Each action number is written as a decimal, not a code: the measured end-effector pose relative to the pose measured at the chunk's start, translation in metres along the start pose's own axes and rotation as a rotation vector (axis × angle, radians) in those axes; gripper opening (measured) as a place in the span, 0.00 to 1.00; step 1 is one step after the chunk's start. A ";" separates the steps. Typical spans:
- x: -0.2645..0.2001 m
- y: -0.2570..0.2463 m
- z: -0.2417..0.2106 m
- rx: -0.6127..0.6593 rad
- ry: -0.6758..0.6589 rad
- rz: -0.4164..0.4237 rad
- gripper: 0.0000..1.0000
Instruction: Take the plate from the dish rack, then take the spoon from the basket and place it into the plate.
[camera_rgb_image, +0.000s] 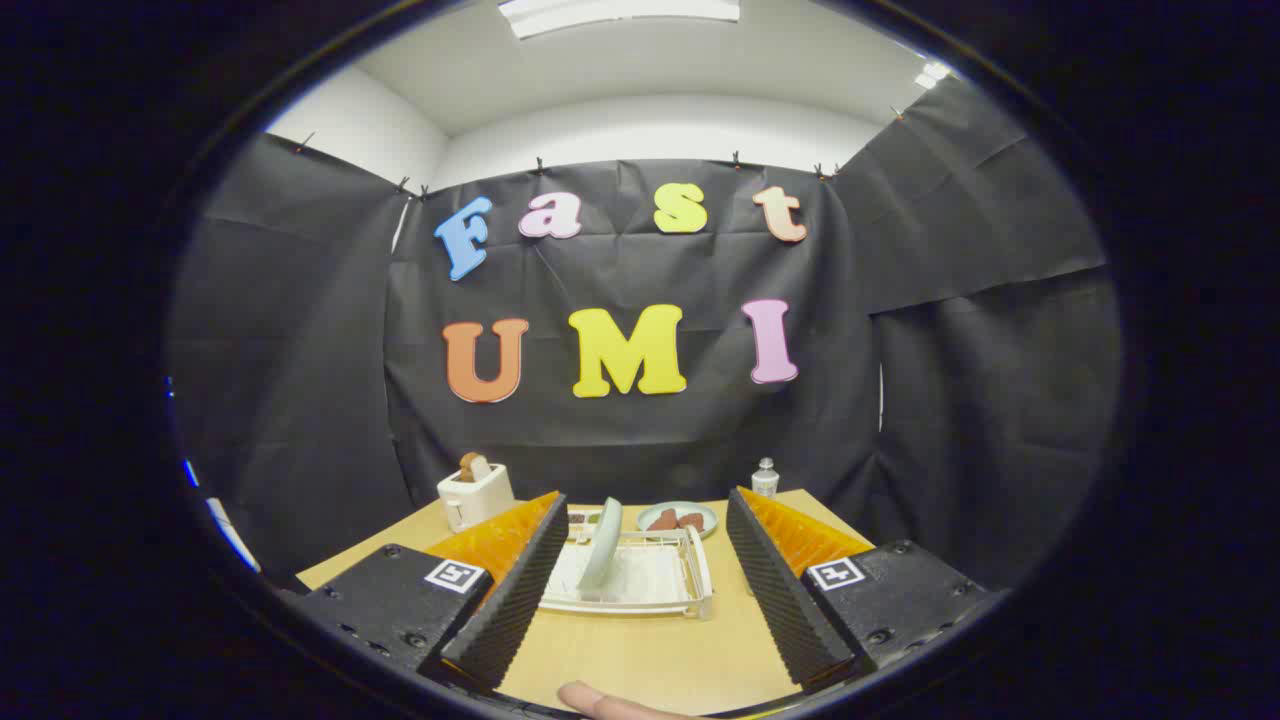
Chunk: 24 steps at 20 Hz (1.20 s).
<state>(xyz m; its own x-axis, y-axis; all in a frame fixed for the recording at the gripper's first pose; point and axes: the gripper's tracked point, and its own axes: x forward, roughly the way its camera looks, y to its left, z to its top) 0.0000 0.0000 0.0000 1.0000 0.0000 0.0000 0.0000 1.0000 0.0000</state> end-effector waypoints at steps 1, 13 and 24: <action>0.000 -0.001 -0.001 -0.004 0.004 -0.006 1.00; 0.029 -0.008 0.002 -0.005 0.046 -0.021 1.00; 0.144 -0.013 0.030 -0.089 0.305 -0.089 1.00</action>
<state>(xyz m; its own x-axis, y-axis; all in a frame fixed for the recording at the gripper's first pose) 0.1440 -0.0131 0.0298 0.9501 -0.1007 -0.2953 0.0738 0.9922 -0.1010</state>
